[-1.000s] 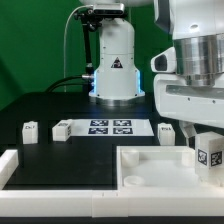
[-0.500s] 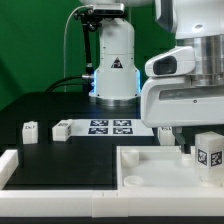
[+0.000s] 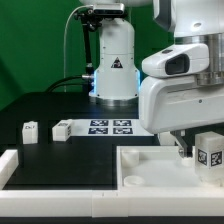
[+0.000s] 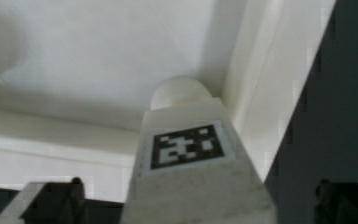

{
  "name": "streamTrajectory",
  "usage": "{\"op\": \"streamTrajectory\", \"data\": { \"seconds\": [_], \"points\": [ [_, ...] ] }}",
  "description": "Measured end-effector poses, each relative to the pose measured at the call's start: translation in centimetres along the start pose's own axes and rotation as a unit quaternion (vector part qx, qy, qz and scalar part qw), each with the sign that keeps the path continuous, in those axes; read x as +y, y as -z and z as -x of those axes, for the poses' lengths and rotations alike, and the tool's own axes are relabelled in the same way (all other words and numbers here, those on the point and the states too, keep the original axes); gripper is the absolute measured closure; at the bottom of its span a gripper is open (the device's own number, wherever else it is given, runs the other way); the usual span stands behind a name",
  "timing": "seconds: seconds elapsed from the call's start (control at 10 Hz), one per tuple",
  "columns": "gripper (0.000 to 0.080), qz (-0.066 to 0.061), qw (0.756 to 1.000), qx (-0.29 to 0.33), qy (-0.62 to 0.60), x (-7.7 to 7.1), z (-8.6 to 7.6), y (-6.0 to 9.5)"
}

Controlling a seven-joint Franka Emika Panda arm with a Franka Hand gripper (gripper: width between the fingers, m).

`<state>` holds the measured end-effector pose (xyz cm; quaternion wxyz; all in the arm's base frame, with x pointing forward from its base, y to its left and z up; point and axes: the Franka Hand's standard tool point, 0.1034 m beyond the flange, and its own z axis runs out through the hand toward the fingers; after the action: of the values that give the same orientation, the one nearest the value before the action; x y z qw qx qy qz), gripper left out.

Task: Assemble one leg

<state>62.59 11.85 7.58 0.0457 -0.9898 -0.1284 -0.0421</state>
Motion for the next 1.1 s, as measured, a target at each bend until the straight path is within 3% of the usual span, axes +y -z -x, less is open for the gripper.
{"op": "streamTrajectory", "data": {
  "seconds": [0.1,0.2,0.3,0.4,0.5,0.8,0.9,1.1],
  "points": [
    [0.015,0.0,1.0,0.0,-0.006,-0.01,0.0,0.0],
    [0.0281,0.0,1.0,0.0,-0.006,0.0,0.0,-0.01],
    [0.0281,0.0,1.0,0.0,-0.006,0.0,0.0,-0.01],
    [0.0421,0.0,1.0,0.0,-0.006,0.0,0.01,-0.01],
    [0.0511,0.0,1.0,0.0,-0.009,0.0,0.0,-0.01],
    [0.0511,-0.001,0.996,0.001,-0.093,0.02,0.0,-0.01],
    [0.0511,-0.005,0.981,0.011,-0.191,0.16,0.0,-0.03],
    [0.0511,-0.003,0.925,0.017,-0.378,0.18,0.09,-0.11]
  ]
}}
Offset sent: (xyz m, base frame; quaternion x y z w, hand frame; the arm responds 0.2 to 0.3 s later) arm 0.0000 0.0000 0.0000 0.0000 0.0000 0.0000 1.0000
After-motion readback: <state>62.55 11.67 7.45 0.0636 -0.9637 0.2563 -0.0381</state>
